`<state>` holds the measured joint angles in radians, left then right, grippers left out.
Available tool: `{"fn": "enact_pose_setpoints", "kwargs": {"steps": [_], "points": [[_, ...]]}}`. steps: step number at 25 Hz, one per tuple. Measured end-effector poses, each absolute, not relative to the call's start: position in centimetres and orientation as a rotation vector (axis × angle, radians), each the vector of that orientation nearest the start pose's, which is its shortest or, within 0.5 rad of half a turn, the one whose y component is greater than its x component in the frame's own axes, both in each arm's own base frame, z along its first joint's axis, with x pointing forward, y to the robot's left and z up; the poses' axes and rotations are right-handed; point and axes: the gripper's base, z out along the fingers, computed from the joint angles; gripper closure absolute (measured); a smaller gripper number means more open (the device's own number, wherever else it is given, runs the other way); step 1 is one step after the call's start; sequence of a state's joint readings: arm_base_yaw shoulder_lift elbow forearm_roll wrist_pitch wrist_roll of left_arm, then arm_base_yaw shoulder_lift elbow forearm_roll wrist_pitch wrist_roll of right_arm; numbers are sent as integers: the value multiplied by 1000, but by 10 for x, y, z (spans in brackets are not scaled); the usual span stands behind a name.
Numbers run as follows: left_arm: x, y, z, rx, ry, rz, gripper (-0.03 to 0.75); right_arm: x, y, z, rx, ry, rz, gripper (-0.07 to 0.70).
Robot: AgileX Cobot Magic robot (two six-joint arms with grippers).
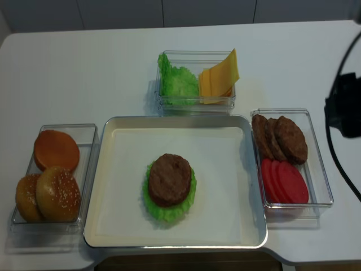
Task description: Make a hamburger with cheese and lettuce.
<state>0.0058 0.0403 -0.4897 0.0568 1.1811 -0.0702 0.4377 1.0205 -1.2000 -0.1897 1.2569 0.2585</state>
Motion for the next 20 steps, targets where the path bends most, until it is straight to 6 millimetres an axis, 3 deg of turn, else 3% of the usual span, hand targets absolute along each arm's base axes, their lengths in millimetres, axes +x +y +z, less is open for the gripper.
{"fn": "enact_pose_setpoints", "kwargs": {"steps": [6, 20], "points": [[-4, 5, 265, -89, 2212, 34, 324, 124, 40, 392, -185, 2471, 64, 84], [-4, 5, 265, -89, 2212, 34, 324, 49, 3, 355, -118, 2375, 73, 83]]}}
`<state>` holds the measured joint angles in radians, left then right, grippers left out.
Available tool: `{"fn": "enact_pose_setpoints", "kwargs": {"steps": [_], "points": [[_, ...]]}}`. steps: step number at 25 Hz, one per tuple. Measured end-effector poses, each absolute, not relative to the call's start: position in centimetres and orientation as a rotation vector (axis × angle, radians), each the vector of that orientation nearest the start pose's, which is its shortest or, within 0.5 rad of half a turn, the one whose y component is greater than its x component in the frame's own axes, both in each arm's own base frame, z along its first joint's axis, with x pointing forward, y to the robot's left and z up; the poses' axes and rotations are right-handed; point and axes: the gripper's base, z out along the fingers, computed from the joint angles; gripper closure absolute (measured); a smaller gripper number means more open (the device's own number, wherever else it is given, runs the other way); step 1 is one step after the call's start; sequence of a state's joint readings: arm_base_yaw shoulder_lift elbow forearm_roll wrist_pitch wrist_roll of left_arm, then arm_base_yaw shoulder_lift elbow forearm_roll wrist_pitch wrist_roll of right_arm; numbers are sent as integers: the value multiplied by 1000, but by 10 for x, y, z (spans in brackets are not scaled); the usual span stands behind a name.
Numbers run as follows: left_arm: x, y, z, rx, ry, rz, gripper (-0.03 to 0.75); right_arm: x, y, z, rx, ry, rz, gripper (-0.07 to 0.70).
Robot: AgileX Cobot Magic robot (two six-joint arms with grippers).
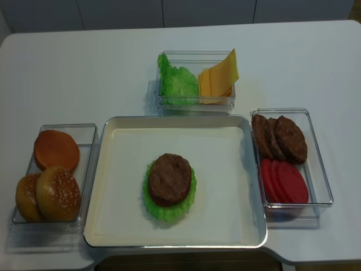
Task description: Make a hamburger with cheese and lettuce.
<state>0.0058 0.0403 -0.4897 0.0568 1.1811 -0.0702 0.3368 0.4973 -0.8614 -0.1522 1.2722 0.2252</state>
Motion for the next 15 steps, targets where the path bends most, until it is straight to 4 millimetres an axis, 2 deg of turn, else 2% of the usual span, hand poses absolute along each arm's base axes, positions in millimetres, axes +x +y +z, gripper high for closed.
{"fn": "enact_pose_setpoints", "kwargs": {"steps": [4, 10, 15], "points": [[-4, 5, 265, -89, 2212, 34, 324, 40, 2, 347, -123, 2351, 100, 83], [-4, 5, 265, -89, 2212, 34, 324, 24, -3, 346, -134, 2248, 128, 83], [-4, 5, 265, -89, 2212, 34, 324, 13, -7, 331, -126, 2204, 136, 83]]}}
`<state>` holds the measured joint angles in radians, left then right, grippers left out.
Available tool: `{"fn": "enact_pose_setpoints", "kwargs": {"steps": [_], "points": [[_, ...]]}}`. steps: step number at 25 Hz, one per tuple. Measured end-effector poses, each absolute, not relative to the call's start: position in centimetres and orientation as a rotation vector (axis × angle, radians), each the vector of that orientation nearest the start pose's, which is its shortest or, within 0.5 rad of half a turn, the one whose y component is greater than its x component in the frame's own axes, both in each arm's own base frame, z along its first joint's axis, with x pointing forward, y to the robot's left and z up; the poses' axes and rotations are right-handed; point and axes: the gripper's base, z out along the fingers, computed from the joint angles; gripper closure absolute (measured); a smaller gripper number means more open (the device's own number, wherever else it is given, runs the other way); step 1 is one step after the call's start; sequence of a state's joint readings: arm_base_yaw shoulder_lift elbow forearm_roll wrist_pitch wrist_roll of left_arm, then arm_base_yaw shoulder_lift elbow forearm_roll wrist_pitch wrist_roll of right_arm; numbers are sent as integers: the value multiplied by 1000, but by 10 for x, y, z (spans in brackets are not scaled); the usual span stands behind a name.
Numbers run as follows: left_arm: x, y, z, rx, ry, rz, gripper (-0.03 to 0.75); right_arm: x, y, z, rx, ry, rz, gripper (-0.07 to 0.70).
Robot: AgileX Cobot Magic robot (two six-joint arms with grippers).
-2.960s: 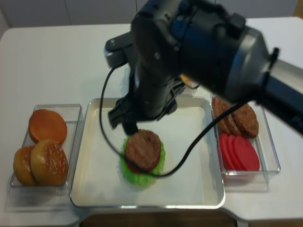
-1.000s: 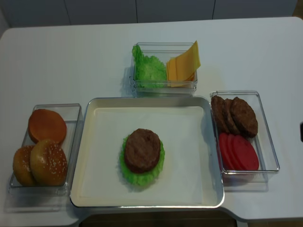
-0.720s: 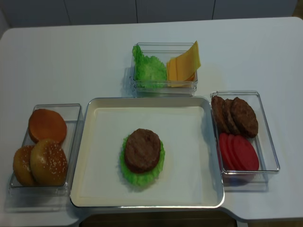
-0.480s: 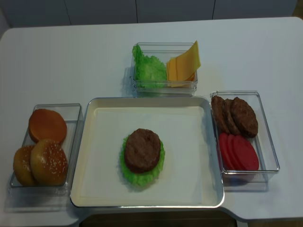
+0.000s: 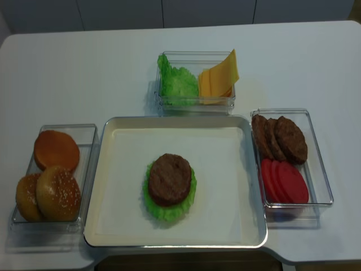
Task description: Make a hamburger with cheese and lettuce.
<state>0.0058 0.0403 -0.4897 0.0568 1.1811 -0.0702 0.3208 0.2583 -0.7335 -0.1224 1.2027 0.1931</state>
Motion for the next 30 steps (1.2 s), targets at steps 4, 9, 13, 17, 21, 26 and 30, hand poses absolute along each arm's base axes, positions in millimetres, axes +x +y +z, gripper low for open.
{"fn": "enact_pose_setpoints", "kwargs": {"steps": [4, 9, 13, 17, 21, 26, 30], "points": [[-4, 5, 265, -89, 2212, 34, 324, -2, -9, 326, -118, 2142, 116, 83], [-4, 5, 265, -89, 2212, 34, 324, -15, -4, 315, -130, 2090, 137, 83], [-4, 5, 265, -89, 2212, 34, 324, -26, 3, 304, -187, 2030, 177, 83], [-4, 5, 265, -89, 2212, 34, 324, -28, 6, 299, -195, 2013, 191, 83], [-4, 5, 265, -89, 2212, 34, 324, -25, 9, 293, -210, 2031, 209, 83], [-4, 5, 265, -89, 2212, 34, 324, -20, 10, 283, -217, 2067, 206, 83], [-4, 5, 265, -89, 2212, 34, 324, -19, 10, 281, -230, 2071, 199, 83]]}}
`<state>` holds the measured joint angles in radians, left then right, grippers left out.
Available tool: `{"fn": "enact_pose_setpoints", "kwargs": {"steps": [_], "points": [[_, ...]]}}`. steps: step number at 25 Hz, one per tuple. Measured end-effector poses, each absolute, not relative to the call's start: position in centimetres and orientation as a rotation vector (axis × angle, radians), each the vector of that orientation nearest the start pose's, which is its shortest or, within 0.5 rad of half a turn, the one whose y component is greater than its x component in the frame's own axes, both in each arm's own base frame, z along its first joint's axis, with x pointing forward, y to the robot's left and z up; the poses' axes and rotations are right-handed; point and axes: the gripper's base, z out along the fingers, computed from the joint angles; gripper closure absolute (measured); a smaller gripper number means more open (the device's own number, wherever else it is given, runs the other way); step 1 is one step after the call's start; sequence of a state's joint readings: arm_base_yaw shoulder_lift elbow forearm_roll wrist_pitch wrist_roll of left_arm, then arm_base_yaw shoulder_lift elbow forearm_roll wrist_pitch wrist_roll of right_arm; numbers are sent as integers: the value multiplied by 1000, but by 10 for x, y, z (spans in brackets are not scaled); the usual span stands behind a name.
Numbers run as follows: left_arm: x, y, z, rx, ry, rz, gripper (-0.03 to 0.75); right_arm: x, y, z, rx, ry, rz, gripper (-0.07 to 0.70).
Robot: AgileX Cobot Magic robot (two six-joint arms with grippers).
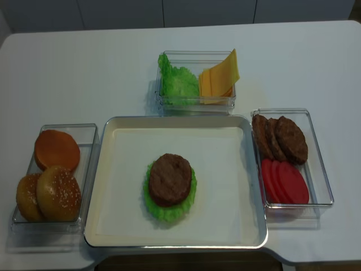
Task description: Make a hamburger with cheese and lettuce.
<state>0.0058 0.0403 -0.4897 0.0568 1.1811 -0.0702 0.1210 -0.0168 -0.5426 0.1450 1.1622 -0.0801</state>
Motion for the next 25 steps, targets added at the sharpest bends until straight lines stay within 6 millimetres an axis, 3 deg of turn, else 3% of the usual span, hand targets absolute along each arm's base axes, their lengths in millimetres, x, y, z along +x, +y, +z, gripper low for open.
{"fn": "enact_pose_setpoints", "kwargs": {"steps": [8, 25], "points": [[-4, 5, 265, -89, 2212, 34, 324, -16, 5, 277, -234, 2084, 109, 83], [-4, 5, 265, -89, 2212, 34, 324, -13, 4, 272, -235, 2103, 102, 83]]}}
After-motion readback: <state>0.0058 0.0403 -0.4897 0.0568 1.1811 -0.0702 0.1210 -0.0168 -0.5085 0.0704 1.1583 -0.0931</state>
